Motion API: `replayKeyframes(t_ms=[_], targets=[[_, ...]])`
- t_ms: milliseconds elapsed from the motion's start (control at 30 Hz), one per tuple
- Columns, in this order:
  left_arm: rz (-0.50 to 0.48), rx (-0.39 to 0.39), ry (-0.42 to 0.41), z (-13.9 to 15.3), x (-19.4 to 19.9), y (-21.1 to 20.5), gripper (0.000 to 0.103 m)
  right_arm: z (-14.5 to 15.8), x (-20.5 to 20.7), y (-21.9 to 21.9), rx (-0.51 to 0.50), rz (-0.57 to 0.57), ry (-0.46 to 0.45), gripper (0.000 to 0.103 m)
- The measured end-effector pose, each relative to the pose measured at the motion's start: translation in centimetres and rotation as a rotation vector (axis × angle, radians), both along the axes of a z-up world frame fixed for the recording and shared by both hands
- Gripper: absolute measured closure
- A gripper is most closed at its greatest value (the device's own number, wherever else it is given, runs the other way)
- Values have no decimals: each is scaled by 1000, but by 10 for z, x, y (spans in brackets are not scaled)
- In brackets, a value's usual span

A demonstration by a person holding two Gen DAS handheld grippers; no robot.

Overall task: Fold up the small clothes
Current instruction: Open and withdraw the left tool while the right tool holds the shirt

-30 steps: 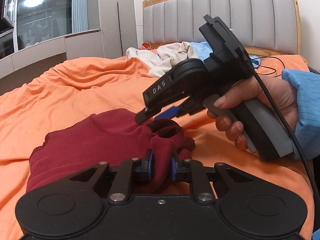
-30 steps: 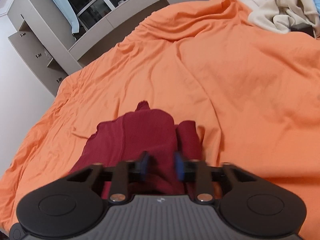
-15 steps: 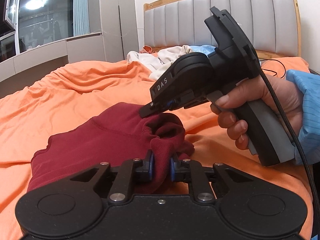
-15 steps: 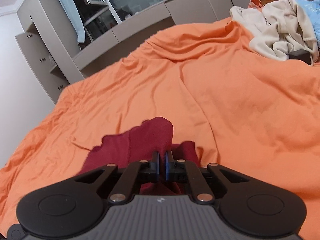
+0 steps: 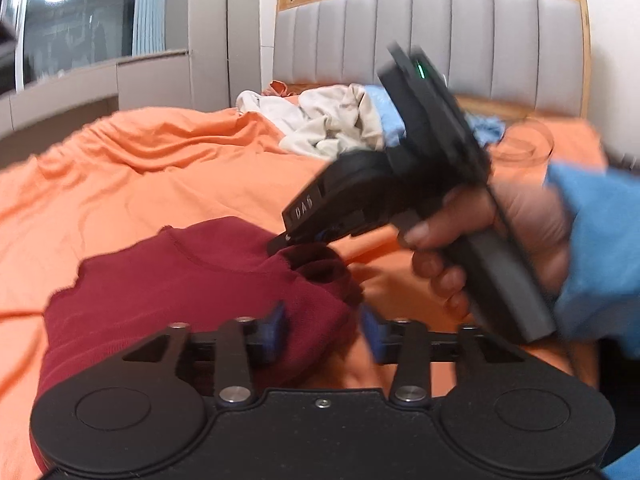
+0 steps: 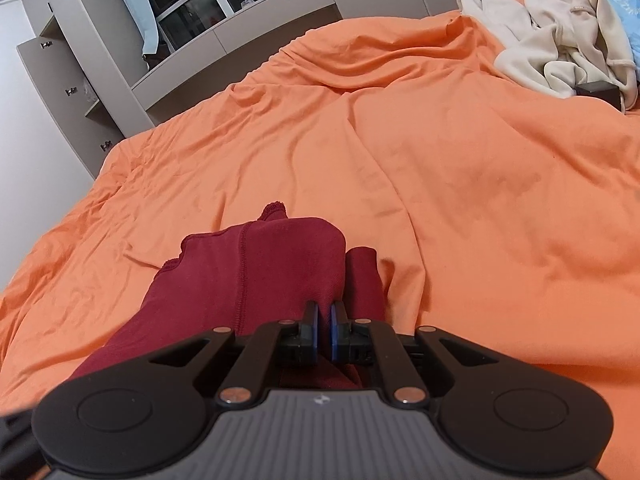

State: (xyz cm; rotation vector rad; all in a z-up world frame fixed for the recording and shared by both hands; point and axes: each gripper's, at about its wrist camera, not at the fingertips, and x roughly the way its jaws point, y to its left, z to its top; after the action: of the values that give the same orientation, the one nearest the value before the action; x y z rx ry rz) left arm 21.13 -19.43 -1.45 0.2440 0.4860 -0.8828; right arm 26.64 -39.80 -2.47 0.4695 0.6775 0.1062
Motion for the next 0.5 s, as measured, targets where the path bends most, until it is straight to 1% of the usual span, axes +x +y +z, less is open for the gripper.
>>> replayKeyframes(t_ms=[33, 67, 100, 200, 267, 367, 500], targets=[[5, -32, 22, 5, 2, 6, 37, 0, 1, 0, 1, 1, 2, 96], [17, -58, 36, 9, 4, 12, 30, -1, 1, -1, 1, 1, 4, 95], [32, -77, 45, 14, 5, 17, 28, -1, 1, -1, 1, 0, 5, 95], [105, -137, 65, 29, 16, 37, 17, 0, 2, -2, -6, -2, 8, 93], [185, -169, 62, 35, 25, 52, 5, -1, 2, -2, -7, -4, 11, 92], [341, -160, 66, 39, 40, 72, 2, -2, 2, -1, -8, -5, 13, 91], [546, -105, 94, 32, 61, 97, 2, -2, 3, -1, -8, -7, 15, 89]])
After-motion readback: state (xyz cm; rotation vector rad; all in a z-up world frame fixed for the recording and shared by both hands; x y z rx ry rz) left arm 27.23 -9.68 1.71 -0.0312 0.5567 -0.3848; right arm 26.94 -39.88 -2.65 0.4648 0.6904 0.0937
